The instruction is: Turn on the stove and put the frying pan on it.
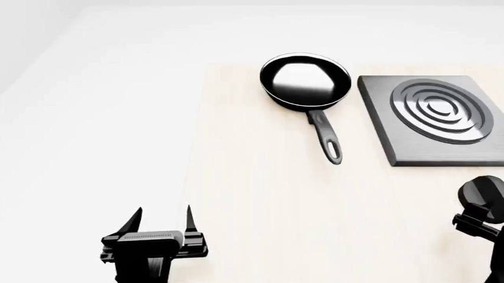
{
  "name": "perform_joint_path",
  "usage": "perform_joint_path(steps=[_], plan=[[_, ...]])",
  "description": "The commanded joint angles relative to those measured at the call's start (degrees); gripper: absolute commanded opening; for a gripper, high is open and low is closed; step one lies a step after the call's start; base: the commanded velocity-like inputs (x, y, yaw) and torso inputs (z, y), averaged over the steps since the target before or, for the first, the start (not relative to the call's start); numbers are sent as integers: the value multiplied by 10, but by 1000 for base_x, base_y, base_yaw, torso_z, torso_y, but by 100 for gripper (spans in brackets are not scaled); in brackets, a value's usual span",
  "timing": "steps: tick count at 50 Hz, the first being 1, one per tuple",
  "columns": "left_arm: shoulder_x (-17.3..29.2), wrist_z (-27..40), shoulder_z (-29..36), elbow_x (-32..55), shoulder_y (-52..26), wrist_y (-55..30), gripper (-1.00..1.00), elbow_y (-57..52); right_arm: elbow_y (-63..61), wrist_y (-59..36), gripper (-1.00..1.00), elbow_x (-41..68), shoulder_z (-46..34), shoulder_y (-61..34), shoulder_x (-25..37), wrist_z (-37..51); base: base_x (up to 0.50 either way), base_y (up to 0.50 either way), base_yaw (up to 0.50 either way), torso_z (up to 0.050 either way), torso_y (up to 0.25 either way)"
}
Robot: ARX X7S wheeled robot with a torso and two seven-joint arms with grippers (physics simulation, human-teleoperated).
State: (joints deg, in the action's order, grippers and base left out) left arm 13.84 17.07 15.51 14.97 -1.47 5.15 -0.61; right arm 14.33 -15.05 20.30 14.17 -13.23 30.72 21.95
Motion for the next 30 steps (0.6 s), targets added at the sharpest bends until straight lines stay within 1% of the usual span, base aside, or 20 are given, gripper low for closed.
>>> perform_joint_path(steps=[1, 30], plan=[[2, 2, 3, 2, -2, 0, 100, 1, 18, -10, 100, -4, -3, -13, 9, 1, 0, 0, 0, 0, 0], [7, 8, 8, 9, 2, 2, 100, -3, 16, -30, 100, -7, -2, -13, 22, 9, 0, 0, 0, 0, 0]])
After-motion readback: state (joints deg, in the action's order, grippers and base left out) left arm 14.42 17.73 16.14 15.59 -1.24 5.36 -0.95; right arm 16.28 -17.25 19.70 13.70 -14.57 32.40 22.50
